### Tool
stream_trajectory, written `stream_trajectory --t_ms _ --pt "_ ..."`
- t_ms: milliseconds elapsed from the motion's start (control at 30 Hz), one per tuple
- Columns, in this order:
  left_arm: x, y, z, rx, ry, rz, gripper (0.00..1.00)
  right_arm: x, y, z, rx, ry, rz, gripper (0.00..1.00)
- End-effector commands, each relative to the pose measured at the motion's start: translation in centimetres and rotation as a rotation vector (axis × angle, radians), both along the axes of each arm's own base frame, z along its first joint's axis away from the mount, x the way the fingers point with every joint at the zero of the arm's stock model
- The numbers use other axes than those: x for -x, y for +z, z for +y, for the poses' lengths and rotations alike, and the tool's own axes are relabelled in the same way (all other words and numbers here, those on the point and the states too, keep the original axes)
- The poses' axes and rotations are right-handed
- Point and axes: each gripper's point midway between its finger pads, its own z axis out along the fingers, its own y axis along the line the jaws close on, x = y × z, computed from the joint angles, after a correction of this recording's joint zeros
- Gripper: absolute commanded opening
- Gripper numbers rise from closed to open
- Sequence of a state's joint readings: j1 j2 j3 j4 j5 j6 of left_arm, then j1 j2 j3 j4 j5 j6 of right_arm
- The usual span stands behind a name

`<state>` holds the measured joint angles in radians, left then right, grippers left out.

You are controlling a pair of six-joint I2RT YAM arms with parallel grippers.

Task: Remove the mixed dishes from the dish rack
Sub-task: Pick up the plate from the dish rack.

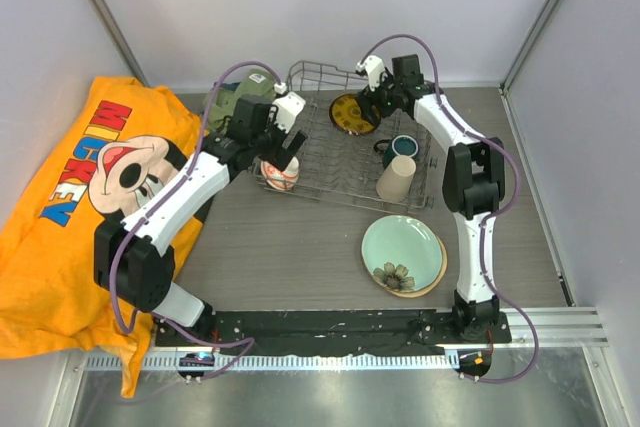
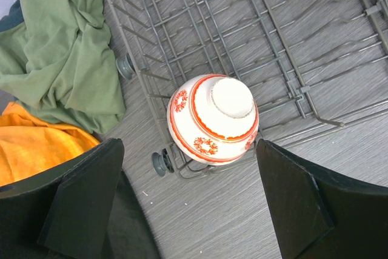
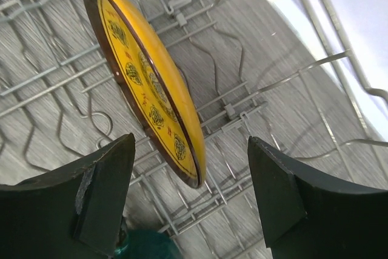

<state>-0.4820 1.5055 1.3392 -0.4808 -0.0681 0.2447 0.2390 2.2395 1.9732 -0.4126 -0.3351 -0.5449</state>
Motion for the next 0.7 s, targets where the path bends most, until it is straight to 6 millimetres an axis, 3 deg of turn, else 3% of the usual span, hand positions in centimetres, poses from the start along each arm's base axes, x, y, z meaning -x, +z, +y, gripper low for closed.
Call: stream_trajectory --t_ms 0,167,333,667 --pt "-0.7 2.1 0.2 0.013 -0.019 -0.090 0.96 -1.5 1.5 0.6 0.008 0.043 -0.072 0.78" --pt "-0.8 1.7 0.7 -0.005 -0.015 -0.096 0.96 -2.0 0.6 0.9 0.009 0.059 -0.068 0.72" --pt "-0.8 1.6 1.2 -0.011 -0.009 -0.103 0.96 -2.1 0.2 0.9 0.011 0.062 -0.064 0.56" --pt "-0.9 1.1 1.1 -0.006 -0.009 -0.093 0.96 -1.9 1.6 0.6 0.017 0.050 -0.082 0.32"
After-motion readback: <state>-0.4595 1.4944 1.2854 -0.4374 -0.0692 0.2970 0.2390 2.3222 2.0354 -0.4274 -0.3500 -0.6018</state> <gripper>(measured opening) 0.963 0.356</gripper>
